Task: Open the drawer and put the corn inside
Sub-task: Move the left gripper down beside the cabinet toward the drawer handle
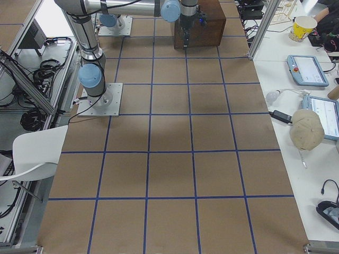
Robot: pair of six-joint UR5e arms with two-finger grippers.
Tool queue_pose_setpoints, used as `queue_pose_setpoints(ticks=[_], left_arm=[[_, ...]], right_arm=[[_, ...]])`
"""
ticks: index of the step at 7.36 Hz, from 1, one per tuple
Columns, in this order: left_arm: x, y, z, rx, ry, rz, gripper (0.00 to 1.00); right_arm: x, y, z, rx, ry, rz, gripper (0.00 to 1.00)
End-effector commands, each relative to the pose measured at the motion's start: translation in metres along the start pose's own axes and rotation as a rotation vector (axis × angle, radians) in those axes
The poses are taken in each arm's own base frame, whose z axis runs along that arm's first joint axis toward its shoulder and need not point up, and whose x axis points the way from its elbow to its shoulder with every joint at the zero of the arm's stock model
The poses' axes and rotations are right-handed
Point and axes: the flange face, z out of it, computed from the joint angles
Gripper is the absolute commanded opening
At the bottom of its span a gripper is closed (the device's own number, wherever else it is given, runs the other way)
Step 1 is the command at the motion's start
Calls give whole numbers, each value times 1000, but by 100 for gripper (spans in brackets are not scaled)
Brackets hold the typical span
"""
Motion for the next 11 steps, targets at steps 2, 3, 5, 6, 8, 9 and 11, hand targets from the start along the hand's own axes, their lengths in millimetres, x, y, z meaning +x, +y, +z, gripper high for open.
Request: queue_pose_setpoints(ticks=[2,3,5,6,8,9,11], left_arm=[[3,11,-5,-11,6,-33,100],[1,10,0,-16,7,-42,100],[-2,-2,4,-4,3,-50,100],[-3,-5,11,-15,-4,-49,100],[-15,-17,24,-36,0,-69,100],[-60,-25,35,-58,5,-143,100],[-120,-36,51,-67,75,-192,100]], right_arm=[[0,0,0,0,0,0,100],[0,0,0,0,0,0,100],[0,0,0,0,0,0,100],[0,0,0,0,0,0,100],[0,0,0,0,0,0,100],[0,0,0,0,0,0,100],[0,0,0,0,2,0,100]])
